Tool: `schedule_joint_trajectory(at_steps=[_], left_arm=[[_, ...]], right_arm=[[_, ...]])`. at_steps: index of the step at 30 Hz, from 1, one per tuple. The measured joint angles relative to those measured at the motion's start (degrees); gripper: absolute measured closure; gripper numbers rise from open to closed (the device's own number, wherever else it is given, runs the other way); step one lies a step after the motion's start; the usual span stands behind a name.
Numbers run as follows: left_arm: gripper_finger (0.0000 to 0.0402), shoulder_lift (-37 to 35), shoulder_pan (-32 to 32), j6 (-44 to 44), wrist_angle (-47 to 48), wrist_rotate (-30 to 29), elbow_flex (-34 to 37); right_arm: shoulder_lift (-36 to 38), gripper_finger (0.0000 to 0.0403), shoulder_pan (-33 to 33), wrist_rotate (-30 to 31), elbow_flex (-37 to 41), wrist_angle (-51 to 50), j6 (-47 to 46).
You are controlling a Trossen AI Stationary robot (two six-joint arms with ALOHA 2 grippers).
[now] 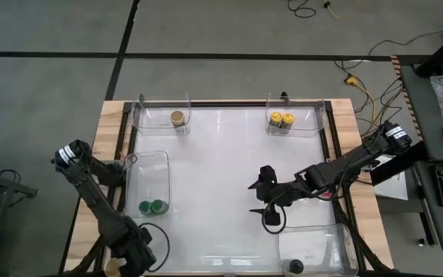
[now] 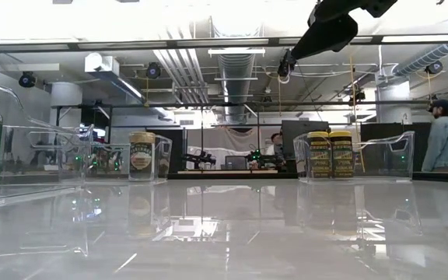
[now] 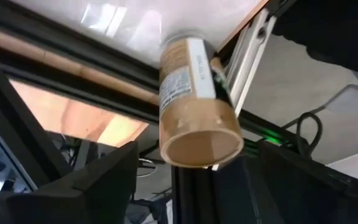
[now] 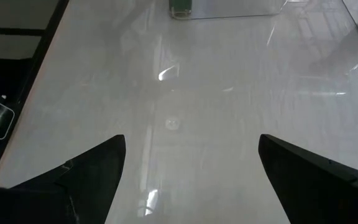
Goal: Sort spices by type
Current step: Put the gold seasoning bottle into the top left transparent bin
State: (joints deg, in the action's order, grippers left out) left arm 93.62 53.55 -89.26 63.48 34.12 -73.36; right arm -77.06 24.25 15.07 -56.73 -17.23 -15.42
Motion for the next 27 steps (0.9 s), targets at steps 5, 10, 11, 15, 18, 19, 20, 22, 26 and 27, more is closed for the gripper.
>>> schedule_joint_trajectory(at_steps=[5,10,11,15,18,19,20,22,26,27], left_arm=[[0.0076,-0.08,1.64,-3.08,-0.19,0.17,0.0],[0.0055,-0.11,2.65,-4.54,-1.15,0.57,0.0],[0.0052,-0.11,2.81,-4.9,-1.8,0.74,0.0],[0.0043,-0.04,2.92,-6.66,-3.8,0.78,0.0],[0.0042,-0.04,2.92,-8.5,-3.79,0.73,0.0],[0.0042,-0.04,2.93,-9.11,-3.79,0.73,0.0],[0.0042,-0.04,3.02,-9.58,-3.77,0.73,0.0],[0.0042,-0.04,3.34,-10.49,-3.46,0.88,0.0],[0.0043,-0.02,3.81,-11.79,-3.43,1.06,0.47],[0.0043,-0.01,3.8,-11.81,-3.49,1.04,0.67]], right_arm=[[0.0,0.0044,0.0,0.0,0.0,0.0,0.0],[0.0,0.0044,0.0,-0.02,0.0,-0.02,0.0],[0.0,0.0044,0.0,-0.02,0.0,-0.02,0.0],[0.0,0.0044,0.0,-0.02,0.0,-0.02,0.0],[0.0,0.0044,0.0,-0.02,0.0,-0.02,0.0],[0.0,0.0044,0.0,-0.02,0.0,-0.02,0.0],[0.0,0.0044,0.0,-0.02,0.0,-0.02,0.0],[0.0,0.0044,0.0,-0.02,0.0,-0.02,0.0],[0.0,0.0044,0.0,-0.04,0.0,-0.02,0.0],[0.0,0.0044,0.0,-0.02,0.0,-0.02,0.0]])
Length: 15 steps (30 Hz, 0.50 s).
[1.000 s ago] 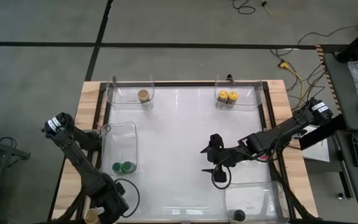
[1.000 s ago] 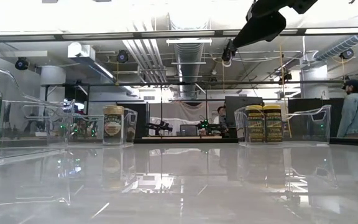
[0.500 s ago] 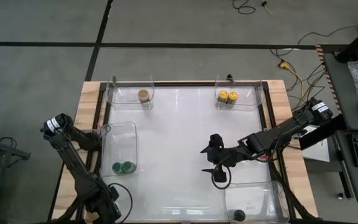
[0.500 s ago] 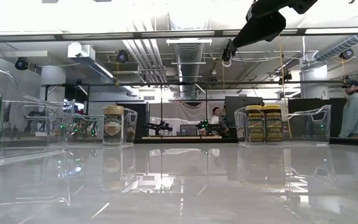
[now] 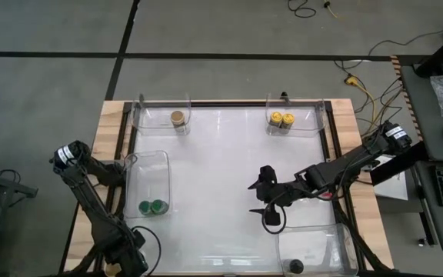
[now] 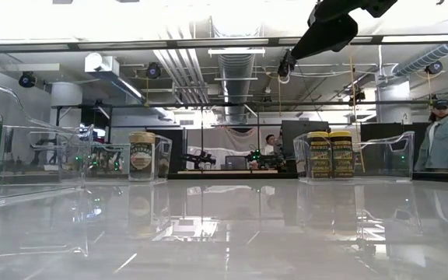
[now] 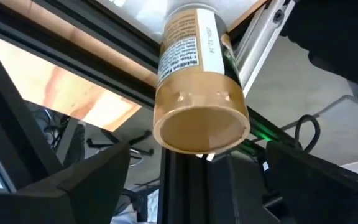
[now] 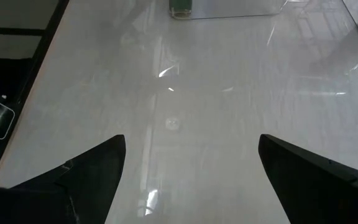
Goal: Sort spices by type
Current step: Put the gold seasoning bottle into the top left transparent bin
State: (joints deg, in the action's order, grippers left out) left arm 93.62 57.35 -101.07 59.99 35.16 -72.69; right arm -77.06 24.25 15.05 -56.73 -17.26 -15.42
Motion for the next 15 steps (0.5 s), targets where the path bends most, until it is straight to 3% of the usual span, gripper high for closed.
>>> schedule_joint_trajectory(at_steps=[15], left_arm=[[0.0043,0.11,0.83,-2.62,-2.6,0.54,3.0]], right_arm=[[0.0,0.0044,0.0,-0.02,-0.02,0.0,0.0]])
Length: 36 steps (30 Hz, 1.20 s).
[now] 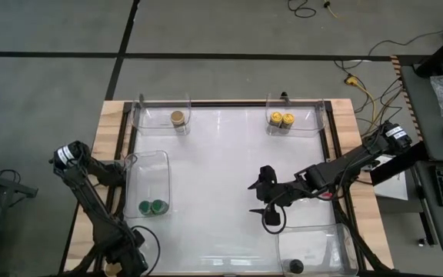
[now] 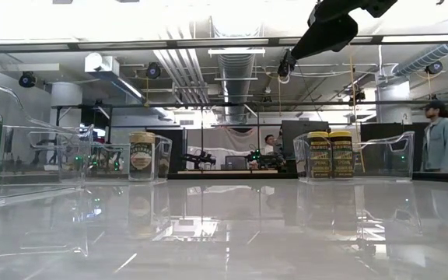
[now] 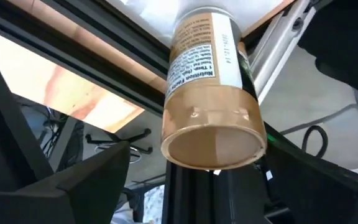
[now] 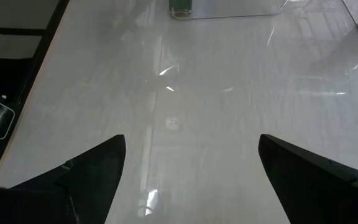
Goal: Sort spices by type
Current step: Put the gold seasoning bottle into the top left transparent bin
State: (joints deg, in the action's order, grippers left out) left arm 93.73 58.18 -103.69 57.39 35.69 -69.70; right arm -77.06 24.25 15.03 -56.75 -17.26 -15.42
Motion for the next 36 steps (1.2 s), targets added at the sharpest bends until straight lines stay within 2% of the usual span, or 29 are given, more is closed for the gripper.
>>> schedule_joint_trajectory(at_steps=[15,27,31,36], left_arm=[[0.0043,8.62,0.25,8.41,2.03,1.45,-4.4],[0.0045,8.46,0.32,7.47,4.14,3.29,-4.43],[0.0061,8.46,0.32,6.94,4.04,4.43,-4.43],[0.0104,8.44,0.32,6.06,3.87,4.38,-4.43]], right_arm=[[0.0,0.0044,0.0,0.0,0.0,0.0,0.0],[0.0,0.0044,0.0,0.0,0.0,0.02,-0.02],[0.0,0.0044,0.0,0.0,0.0,0.02,-0.02],[0.0,0.0044,0.0,0.0,0.0,0.02,-0.07]])
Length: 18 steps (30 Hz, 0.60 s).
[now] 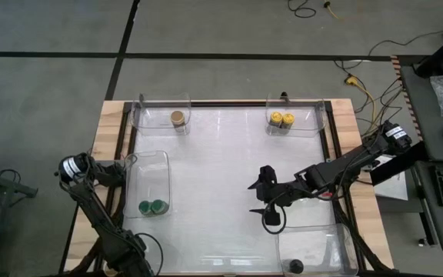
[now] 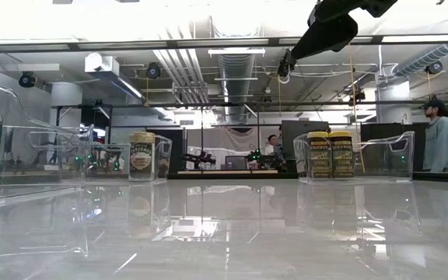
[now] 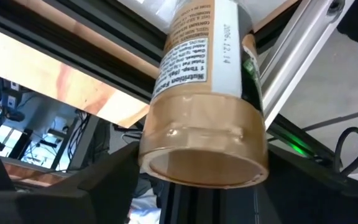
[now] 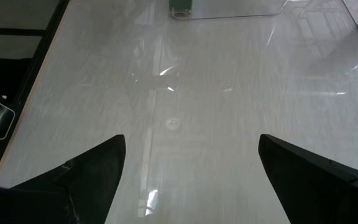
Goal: Sort spices by type
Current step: Put the gold seasoning bottle into the top left transparent bin
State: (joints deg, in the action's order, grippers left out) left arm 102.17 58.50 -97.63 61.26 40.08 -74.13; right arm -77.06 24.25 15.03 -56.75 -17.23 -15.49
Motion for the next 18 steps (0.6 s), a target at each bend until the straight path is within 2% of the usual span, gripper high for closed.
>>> schedule_joint_trajectory(at_steps=[3,6,14,18], left_arm=[[0.0125,-0.01,0.0,-0.11,-0.08,-0.27,0.0],[0.0129,-0.09,0.02,0.08,-0.12,-0.93,0.0],[0.0086,-0.11,-0.02,0.62,-0.2,-2.52,0.0],[0.008,-0.09,0.02,0.68,-0.2,-2.65,0.0]], right_arm=[[0.0,0.0044,0.0,0.0,0.0,-0.01,-0.04],[0.0,0.0044,0.0,0.0,0.0,0.0,-0.08],[0.0,0.0044,0.0,0.0,0.0,0.0,0.0],[0.0,0.0044,0.0,0.0,-0.02,0.0,0.01]])
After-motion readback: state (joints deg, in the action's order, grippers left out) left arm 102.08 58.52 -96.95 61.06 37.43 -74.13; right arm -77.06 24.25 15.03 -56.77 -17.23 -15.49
